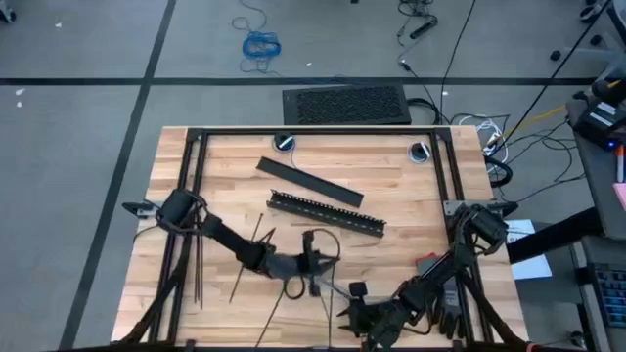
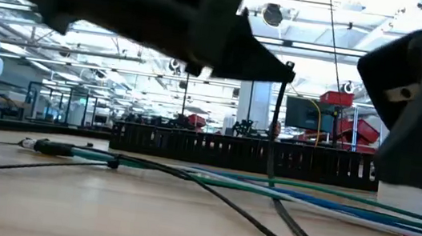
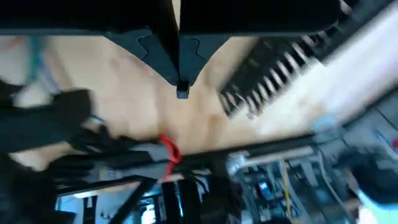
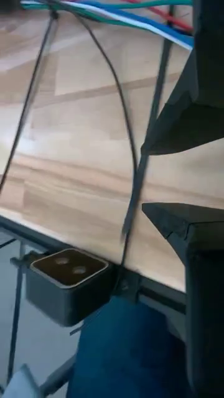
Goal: Ziptie cables
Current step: Wrap the cable wires with the black zip tie
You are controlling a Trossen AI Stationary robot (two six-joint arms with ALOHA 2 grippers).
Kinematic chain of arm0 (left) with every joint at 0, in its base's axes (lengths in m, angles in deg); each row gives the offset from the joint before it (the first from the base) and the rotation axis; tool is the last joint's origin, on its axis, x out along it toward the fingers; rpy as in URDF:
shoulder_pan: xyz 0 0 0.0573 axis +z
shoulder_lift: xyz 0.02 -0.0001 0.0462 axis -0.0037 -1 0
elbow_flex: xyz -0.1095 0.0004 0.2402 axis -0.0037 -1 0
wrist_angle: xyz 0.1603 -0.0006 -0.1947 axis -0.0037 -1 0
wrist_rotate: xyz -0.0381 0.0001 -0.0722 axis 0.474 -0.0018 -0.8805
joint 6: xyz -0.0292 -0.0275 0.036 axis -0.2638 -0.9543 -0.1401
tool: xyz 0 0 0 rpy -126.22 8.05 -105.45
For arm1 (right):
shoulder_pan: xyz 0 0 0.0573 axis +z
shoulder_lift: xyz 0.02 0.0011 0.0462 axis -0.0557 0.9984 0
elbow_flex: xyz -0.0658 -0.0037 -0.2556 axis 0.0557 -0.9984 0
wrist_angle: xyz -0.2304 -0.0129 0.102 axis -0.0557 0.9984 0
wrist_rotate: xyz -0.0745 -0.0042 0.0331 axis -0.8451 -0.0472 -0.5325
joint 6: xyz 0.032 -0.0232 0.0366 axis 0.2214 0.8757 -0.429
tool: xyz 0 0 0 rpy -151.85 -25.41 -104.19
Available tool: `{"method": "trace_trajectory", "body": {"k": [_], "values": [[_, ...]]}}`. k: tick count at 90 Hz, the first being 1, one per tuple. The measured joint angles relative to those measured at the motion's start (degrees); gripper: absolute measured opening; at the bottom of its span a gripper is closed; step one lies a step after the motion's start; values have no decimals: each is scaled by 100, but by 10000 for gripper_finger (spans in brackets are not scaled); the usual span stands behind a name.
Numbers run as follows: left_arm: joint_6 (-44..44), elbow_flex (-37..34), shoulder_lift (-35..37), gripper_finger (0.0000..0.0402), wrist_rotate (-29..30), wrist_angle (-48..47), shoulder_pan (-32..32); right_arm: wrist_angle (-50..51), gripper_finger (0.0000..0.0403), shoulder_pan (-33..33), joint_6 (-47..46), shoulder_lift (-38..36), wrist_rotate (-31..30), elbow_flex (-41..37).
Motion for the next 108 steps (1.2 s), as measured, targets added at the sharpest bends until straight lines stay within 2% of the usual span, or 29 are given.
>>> {"method": "trace_trajectory", "body": {"k": [17, 25, 40, 54, 68, 80, 100, 108], "values": [[916, 0, 140, 0, -1148, -131, 515, 18, 125, 15, -94, 0, 2, -1], [1193, 0, 251, 0, -1436, -291, 680, 10, 125, 37, -105, 0, -40, -1], [1855, -3, 703, 0, -1475, -839, 866, 14, 125, 42, -233, 0, -44, -1], [1870, -2, 1363, 0, -1493, -1729, 918, 17, 125, 43, -344, 0, -44, -1], [1735, -2, 1811, 0, -1936, -2770, 865, 26, 125, 75, -357, 0, -174, -1], [1753, -2, 1963, 0, -2208, -3496, 819, 23, 125, 79, -385, 0, -306, -1], [2137, -2, 1992, 0, -2183, -3679, 996, 16, 125, 79, -457, -2, -310, -1], [2129, -2, 2059, 0, -2106, -4055, 1043, 20, 125, 98, -596, -2, -304, -1]]}}
